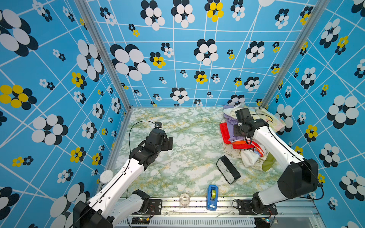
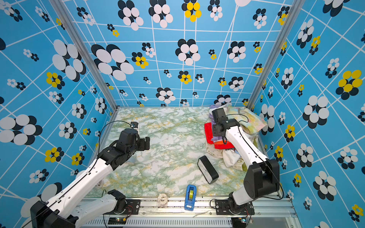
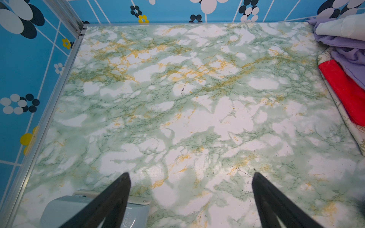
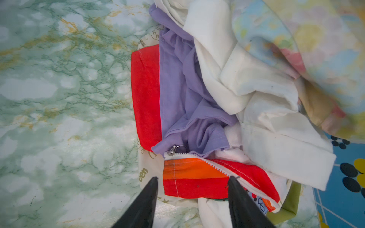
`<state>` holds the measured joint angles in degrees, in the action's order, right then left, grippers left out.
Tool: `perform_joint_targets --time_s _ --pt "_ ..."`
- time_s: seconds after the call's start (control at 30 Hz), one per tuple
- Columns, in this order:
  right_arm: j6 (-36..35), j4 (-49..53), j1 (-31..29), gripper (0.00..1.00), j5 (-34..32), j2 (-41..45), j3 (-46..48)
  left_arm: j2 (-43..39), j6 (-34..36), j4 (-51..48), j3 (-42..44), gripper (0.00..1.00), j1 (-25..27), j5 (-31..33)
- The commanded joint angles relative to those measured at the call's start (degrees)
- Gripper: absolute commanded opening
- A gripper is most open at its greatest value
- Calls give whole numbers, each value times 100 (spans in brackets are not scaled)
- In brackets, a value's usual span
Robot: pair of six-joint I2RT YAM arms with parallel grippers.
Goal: Pick out a specific cloth from the pile
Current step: 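Raise the right arm and reach the right gripper over the cloth pile, then lower the right gripper into the pile and close on the lavender cloth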
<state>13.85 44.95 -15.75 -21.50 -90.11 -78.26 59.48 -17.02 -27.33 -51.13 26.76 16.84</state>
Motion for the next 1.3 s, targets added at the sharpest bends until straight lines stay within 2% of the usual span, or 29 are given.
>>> perform_joint_targets --time_s 0.0,0.17,0.33,0.93,1.27 --pt "178 215 -25 56 -425 -356 -369 8 -130 -124 -60 97 39 173" --pt "202 146 -20 51 -491 -904 -697 -41 -134 55 75 98 45 204" --pt "282 109 -33 50 -506 -1365 -976 37 -85 120 56 97 44 226" --pt "180 -608 -78 43 -1395 -2594 -1540 398 -30 189 -30 99 48 241" --pt "35 -582 -113 43 -1803 -3087 -1960 642 -12 263 -53 100 47 278"
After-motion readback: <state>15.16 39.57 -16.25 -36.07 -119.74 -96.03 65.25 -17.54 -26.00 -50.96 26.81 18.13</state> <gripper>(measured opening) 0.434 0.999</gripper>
